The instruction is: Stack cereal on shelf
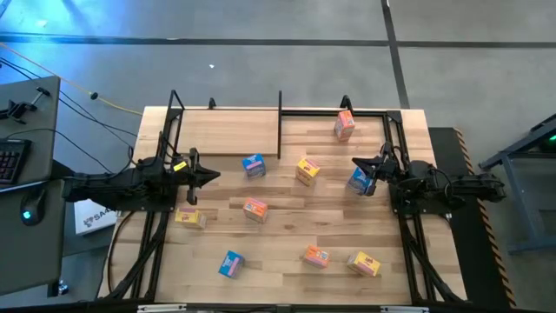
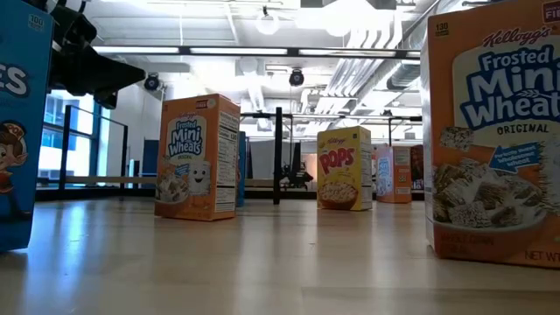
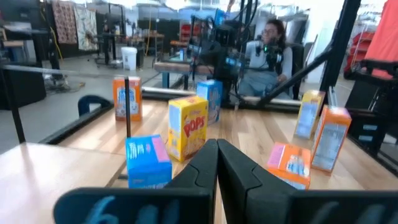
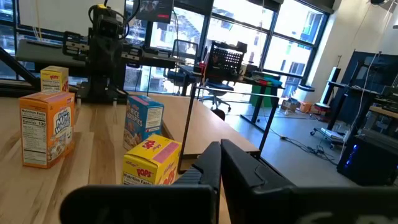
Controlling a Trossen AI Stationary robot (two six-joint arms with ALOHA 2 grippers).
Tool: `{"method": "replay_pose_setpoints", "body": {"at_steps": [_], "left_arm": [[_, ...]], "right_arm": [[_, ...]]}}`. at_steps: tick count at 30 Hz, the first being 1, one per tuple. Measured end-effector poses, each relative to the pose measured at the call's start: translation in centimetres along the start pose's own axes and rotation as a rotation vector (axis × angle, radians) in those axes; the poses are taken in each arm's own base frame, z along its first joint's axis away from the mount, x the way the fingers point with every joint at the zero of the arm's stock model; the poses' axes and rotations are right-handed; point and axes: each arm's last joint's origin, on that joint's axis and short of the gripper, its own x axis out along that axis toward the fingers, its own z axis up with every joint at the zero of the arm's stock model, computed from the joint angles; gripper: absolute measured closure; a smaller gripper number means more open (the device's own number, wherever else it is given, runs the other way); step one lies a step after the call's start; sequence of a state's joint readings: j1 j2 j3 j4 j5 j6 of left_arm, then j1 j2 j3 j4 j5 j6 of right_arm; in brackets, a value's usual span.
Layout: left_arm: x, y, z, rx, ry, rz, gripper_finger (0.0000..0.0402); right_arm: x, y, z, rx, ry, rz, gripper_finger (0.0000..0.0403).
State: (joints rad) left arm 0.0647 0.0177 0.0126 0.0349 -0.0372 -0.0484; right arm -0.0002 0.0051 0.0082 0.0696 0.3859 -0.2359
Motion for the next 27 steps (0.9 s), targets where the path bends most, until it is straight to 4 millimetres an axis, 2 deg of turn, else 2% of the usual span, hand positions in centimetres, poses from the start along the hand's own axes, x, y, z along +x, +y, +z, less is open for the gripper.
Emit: {"method": "replay_pose_setpoints", "body": {"at_steps": [5,11,18,24,27], "left_arm": [[-0.1,-0.1,1.5,-0.030,-0.151,-0.021,0.0401],[-0.1,-0.5,3.0,-0.104,-0.240,-0.148,0.0401],[2.0,-1.5,4.8,-0.084,-0.063,-0.281,0.0401],[6.0,-2.6,5.8,-0.109,0.264,-0.301,0.0401],[7.9,-3.1,7.0,-0.120,0.386,-0.303,0.0401]], "right_arm": [[0.0,0.0,0.0,0.000,0.000,0.000,0.0403],[0.0,0.0,0.0,0.000,0.000,0.000,0.0403],[0.0,0.0,0.0,0.000,0.000,0.000,0.0403],[0.0,0.0,0.0,0.000,0.000,0.000,0.0403],[0.0,0.0,0.0,0.000,0.000,0.000,0.0403]]}}
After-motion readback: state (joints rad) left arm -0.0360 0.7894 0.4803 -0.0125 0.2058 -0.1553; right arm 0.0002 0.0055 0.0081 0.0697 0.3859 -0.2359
